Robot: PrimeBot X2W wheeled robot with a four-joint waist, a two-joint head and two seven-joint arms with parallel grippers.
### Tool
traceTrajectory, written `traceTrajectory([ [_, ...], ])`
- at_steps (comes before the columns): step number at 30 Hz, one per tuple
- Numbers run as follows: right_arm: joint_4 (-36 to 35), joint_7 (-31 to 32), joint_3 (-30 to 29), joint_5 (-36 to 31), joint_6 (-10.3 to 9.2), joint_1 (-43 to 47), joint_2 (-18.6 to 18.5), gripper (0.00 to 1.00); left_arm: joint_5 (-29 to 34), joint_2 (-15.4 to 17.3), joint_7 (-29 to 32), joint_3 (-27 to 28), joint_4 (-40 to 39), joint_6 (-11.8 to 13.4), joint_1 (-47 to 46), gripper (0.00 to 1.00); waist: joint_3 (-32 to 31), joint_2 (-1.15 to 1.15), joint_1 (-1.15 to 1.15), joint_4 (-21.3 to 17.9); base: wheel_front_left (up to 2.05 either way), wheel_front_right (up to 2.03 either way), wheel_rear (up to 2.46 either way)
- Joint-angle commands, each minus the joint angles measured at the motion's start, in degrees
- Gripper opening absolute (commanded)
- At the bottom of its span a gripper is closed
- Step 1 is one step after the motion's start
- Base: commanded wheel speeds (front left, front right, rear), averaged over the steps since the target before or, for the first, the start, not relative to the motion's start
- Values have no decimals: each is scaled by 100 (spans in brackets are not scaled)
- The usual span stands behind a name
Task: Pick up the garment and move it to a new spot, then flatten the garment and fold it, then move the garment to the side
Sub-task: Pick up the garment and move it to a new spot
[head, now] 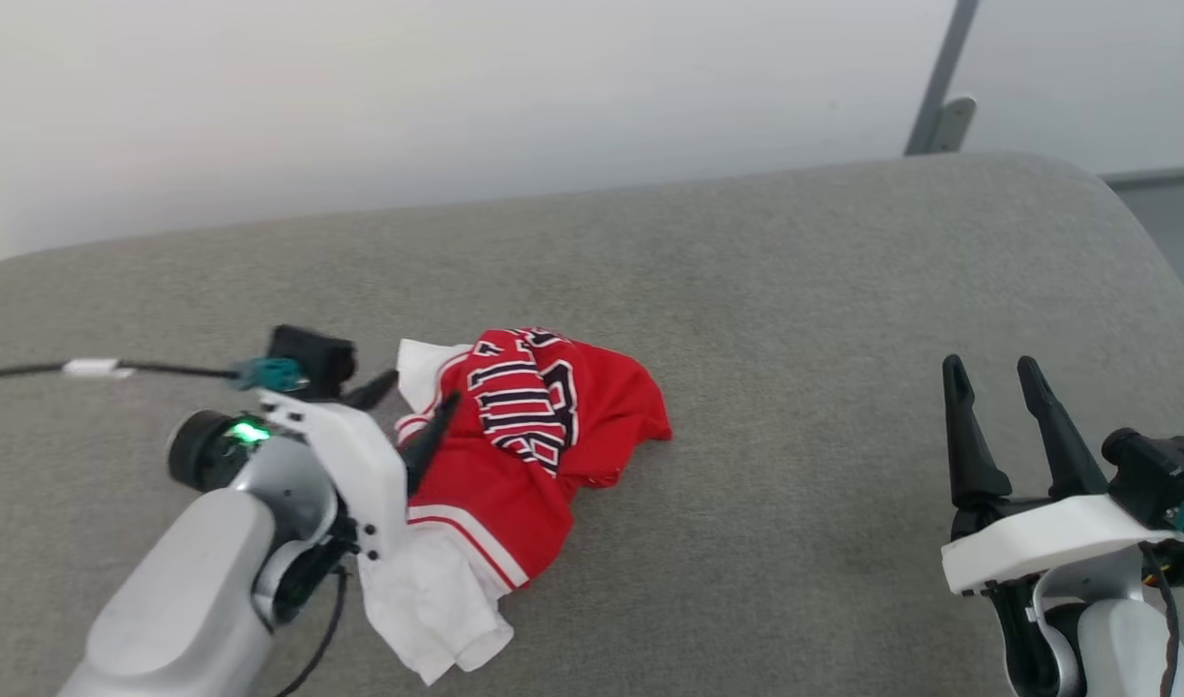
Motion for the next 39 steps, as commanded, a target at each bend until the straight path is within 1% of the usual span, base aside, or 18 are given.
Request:
traceTrajectory([
  [1,-12,12,10,-11,0,50,-21,100,-17,44,-105,44,-62,8,119,100,-88,0,0,104,0,0,0],
  [5,-30,34,-20,-10,0,138,-36,100,-22,267,-687,332,-424,166,448,100,-218,0,0,274,0,0,0],
  [10,-67,56,-50,12,0,197,-22,100,-18,522,-1362,696,-890,441,978,100,-316,0,0,452,0,0,0],
  [14,-80,68,-49,-29,0,252,-17,100,-136,636,-1849,1015,-1195,690,1509,100,-375,0,0,550,0,0,0],
  [19,-102,73,-73,-23,0,298,-13,100,-115,760,-2309,1275,-1529,987,2126,100,-415,0,0,673,0,0,0],
  [25,-122,77,-84,-39,0,376,-5,100,-137,675,-2628,1510,-1837,1290,2744,100,-442,0,0,792,0,0,0],
  [29,-127,73,-81,-44,0,403,4,100,-179,550,-2748,1691,-1938,1373,3126,100,-450,0,0,834,0,0,0],
  [32,-147,84,-93,-3,0,418,15,100,-162,437,-2790,1856,-1952,1385,3364,100,-462,0,0,867,0,0,0],
  [36,-168,77,-128,13,0,474,22,100,-83,309,-2806,1996,-1985,1344,3537,100,-473,0,0,916,0,0,0],
  [39,-180,76,-157,15,0,504,28,100,63,140,-2812,2191,-2075,1284,3667,100,-485,0,0,962,0,0,0],
])
